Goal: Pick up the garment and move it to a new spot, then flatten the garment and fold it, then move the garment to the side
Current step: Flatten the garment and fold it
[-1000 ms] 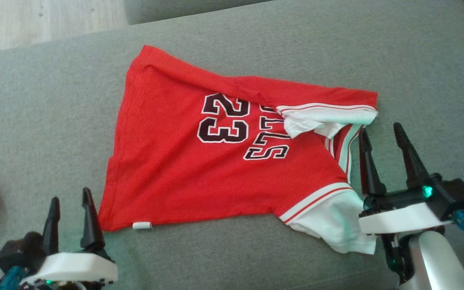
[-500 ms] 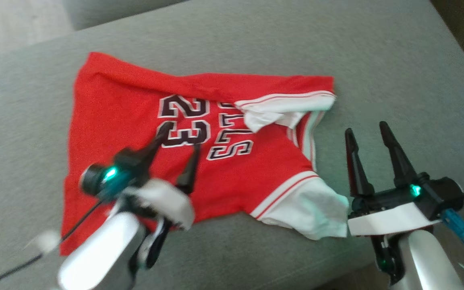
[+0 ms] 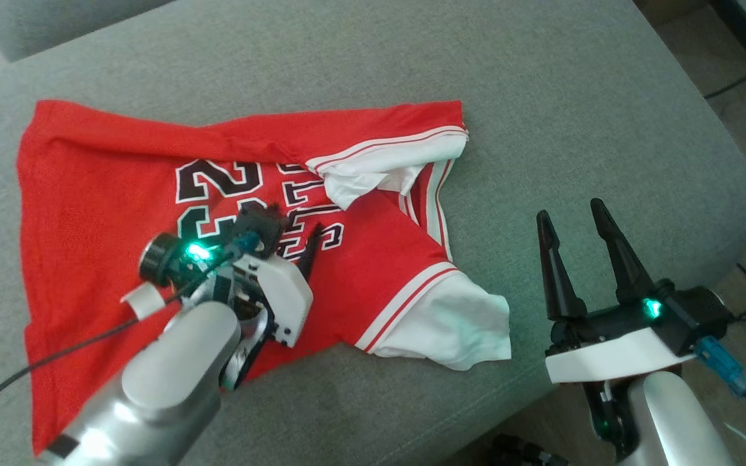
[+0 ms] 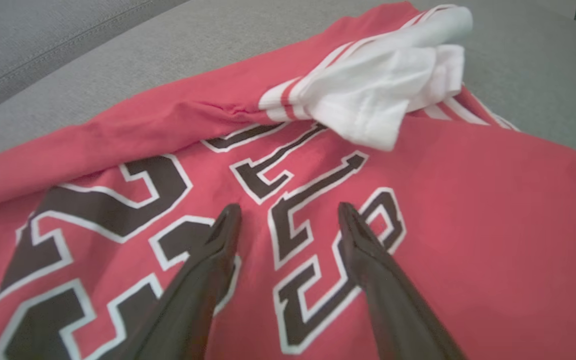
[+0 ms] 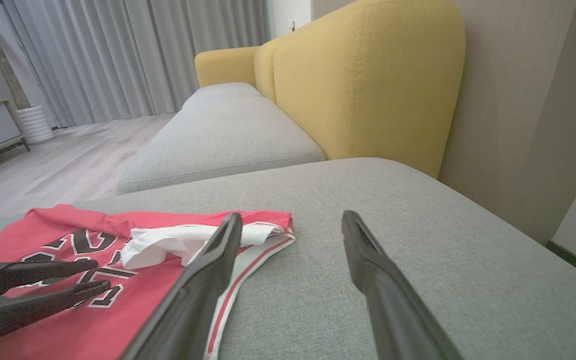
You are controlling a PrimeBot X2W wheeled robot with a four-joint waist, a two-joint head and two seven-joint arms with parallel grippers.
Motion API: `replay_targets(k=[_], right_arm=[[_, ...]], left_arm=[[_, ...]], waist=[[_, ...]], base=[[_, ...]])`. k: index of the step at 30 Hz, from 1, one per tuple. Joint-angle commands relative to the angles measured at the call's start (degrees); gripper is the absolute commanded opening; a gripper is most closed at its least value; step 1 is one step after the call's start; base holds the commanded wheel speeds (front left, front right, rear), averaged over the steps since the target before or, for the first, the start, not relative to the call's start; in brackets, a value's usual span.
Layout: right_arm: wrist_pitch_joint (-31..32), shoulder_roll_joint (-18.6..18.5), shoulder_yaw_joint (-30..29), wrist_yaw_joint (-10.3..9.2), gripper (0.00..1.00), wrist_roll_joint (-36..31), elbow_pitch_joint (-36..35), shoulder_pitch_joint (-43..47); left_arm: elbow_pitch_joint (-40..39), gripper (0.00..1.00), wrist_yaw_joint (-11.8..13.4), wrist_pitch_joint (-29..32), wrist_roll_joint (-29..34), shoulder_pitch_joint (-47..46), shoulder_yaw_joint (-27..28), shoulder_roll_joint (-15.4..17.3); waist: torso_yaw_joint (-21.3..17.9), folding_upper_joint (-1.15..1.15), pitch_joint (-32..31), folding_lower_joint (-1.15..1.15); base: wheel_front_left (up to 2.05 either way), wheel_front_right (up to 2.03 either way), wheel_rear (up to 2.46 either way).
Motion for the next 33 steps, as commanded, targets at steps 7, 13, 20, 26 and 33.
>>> replay_targets(k=[7, 13, 20, 26, 33], right_arm=[[-0.6, -0.1, 1.4, 0.44, 1.0, 0.7, -1.8, -1.6], [-0.6, -0.1, 1.7, 0.44, 1.0, 1.0, -1.7, -2.1], [-0.6, -0.1, 1.9, 0.44, 1.0, 0.7, -1.4, -2.3], [-0.6, -0.1, 2.2, 0.44, 1.0, 0.2, -1.3, -3.0], [-0.6, -0.1, 2.0, 0.44, 1.0, -0.3, -1.2, -3.0]], left_arm=[[5.8, 0.0, -2.5, 3.8, 0.8, -5.3, -1.2, -0.8], [8.6, 0.0, -5.3, 4.0, 0.2, -6.8, -2.2, -1.9], [11.2, 0.0, -0.7, -4.6, 0.0, -10.5, 2.5, -3.2], [15.4, 0.0, 2.1, -9.8, -0.6, -13.8, 6.2, -3.0], [22.7, 0.0, 4.3, -14.7, -2.0, -17.5, 10.5, -0.9]], waist=[[-0.1, 0.0, 0.6, 0.0], [0.3, 0.0, 0.9, 0.0], [1.1, 0.0, 1.3, 0.0], [1.1, 0.0, 1.4, 0.0], [1.4, 0.0, 1.2, 0.0]], base=[[0.0, 0.0, 0.0], [0.0, 0.0, 0.0], [0.0, 0.0, 0.0], [0.0, 0.0, 0.0], [0.0, 0.0, 0.0]])
